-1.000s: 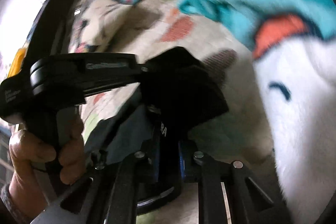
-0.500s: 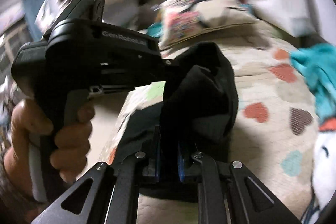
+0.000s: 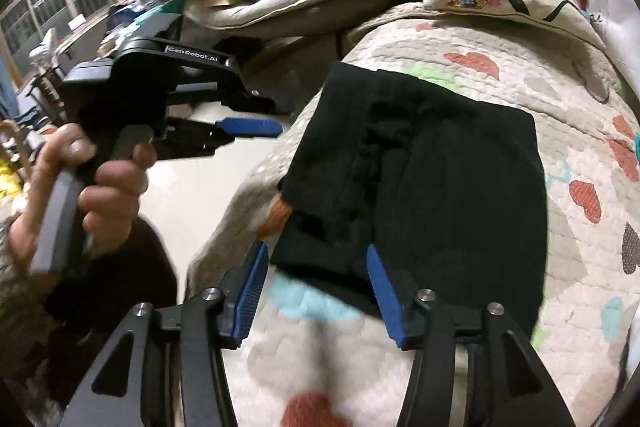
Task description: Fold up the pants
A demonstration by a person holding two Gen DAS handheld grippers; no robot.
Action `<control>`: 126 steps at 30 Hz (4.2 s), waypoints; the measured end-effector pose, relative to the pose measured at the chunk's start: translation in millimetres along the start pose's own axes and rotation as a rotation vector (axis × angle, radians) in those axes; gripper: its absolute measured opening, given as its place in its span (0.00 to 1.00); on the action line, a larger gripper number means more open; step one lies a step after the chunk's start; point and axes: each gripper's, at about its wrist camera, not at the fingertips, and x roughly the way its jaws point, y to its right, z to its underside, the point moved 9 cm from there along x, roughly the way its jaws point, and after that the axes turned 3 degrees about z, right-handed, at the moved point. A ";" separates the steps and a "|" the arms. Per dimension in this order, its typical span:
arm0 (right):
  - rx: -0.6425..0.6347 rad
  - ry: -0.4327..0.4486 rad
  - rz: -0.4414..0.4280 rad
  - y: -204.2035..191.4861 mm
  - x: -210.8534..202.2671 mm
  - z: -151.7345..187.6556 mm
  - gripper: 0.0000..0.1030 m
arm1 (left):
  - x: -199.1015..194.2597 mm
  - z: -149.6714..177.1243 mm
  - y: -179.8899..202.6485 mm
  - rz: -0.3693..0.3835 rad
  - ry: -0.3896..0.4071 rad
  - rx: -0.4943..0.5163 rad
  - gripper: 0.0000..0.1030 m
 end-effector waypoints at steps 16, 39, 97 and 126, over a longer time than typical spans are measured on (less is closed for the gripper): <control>0.269 0.028 0.044 89.6 14.0 0.5 0.54 | 75.8 17.0 25.9 0.029 -0.050 -0.005 0.31; 0.344 0.458 0.418 143.1 -124.7 -6.8 0.81 | -66.9 81.8 124.4 -0.525 0.439 0.573 0.71; 0.355 0.404 0.405 141.2 -115.0 19.0 1.00 | -78.0 151.4 156.6 -0.614 0.453 0.698 0.89; 0.345 0.338 0.422 139.8 -94.4 25.8 1.00 | -59.7 143.2 129.9 -0.587 0.378 0.637 0.89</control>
